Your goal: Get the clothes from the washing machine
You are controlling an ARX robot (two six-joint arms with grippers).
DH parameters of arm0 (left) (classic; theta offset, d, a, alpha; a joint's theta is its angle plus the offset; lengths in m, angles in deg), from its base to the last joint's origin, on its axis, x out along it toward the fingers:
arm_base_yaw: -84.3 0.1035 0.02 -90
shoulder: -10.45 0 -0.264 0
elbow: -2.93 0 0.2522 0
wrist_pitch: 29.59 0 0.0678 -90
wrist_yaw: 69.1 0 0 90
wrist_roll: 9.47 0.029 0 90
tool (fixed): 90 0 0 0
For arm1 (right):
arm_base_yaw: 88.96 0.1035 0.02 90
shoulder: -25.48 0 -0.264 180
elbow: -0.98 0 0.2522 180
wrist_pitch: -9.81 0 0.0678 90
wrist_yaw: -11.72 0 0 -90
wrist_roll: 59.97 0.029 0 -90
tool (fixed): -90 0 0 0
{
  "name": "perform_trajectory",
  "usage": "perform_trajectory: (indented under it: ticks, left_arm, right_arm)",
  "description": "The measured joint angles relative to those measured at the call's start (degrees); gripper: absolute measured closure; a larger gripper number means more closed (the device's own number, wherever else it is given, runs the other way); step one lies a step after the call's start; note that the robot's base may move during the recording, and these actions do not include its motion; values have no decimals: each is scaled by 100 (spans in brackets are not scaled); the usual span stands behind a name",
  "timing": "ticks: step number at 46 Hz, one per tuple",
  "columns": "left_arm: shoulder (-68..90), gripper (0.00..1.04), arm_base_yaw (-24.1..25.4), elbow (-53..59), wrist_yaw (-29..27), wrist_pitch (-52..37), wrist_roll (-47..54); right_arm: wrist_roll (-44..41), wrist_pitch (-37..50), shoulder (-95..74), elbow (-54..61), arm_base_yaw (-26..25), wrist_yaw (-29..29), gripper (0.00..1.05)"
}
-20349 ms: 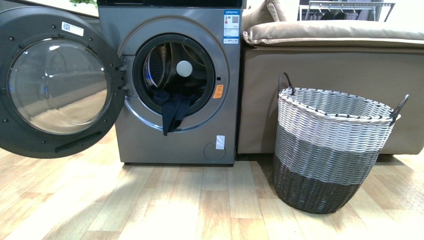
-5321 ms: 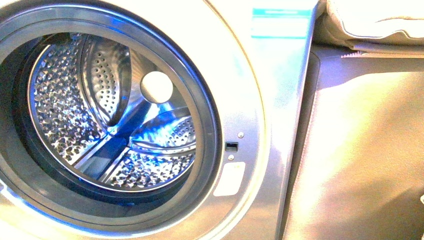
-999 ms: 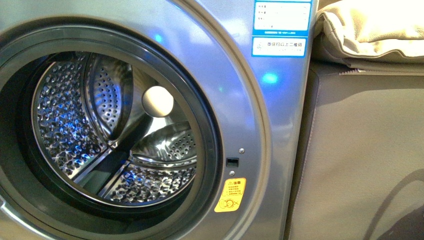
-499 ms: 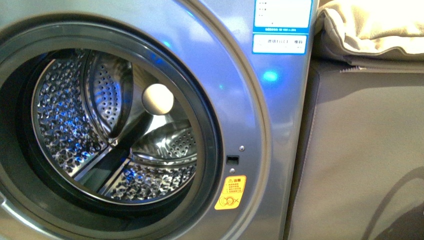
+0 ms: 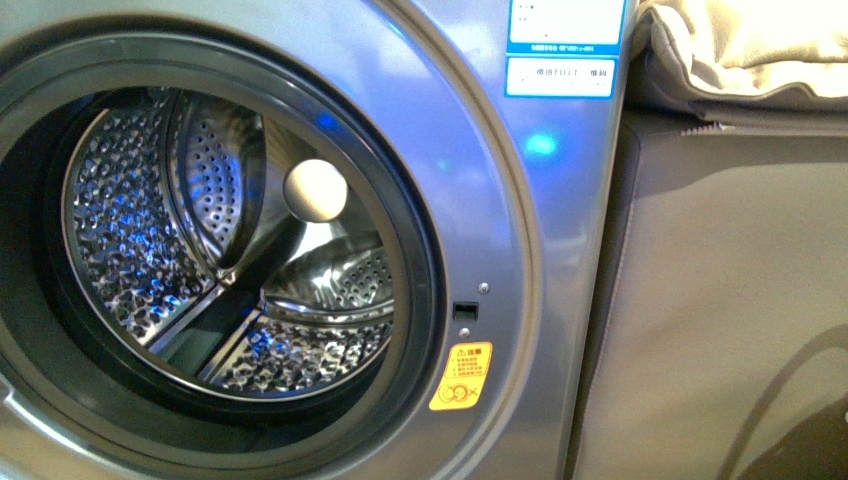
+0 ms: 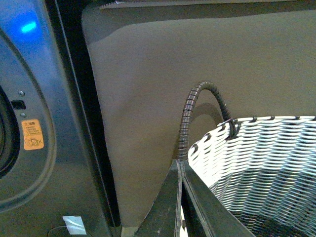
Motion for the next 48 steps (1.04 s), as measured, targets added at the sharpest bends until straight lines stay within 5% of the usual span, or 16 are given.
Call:
perform_trajectory:
  ticks: [20, 23, 34, 43, 46, 48]
  left_arm:
    - [-369, 101, 0, 0, -2, 229, 0]
    - [-369, 93, 0, 0, -2, 232, -2]
    - [-369, 54, 0, 0, -2, 232, -2]
    - [-369, 9, 0, 0, -2, 232, -2]
    - [-369, 7, 0, 0, -2, 232, 0]
    - [-369, 7, 0, 0, -2, 232, 0]
  right_arm:
    - [0, 0, 0, 0, 0, -2, 102]
    - [-4, 0, 0, 0, 0, -2, 102]
    - [-7, 0, 0, -2, 0, -2, 65]
    - [-7, 0, 0, -2, 0, -2, 21]
    - [-7, 0, 0, -2, 0, 0, 7]
    - [-2, 0, 0, 0, 0, 0, 7]
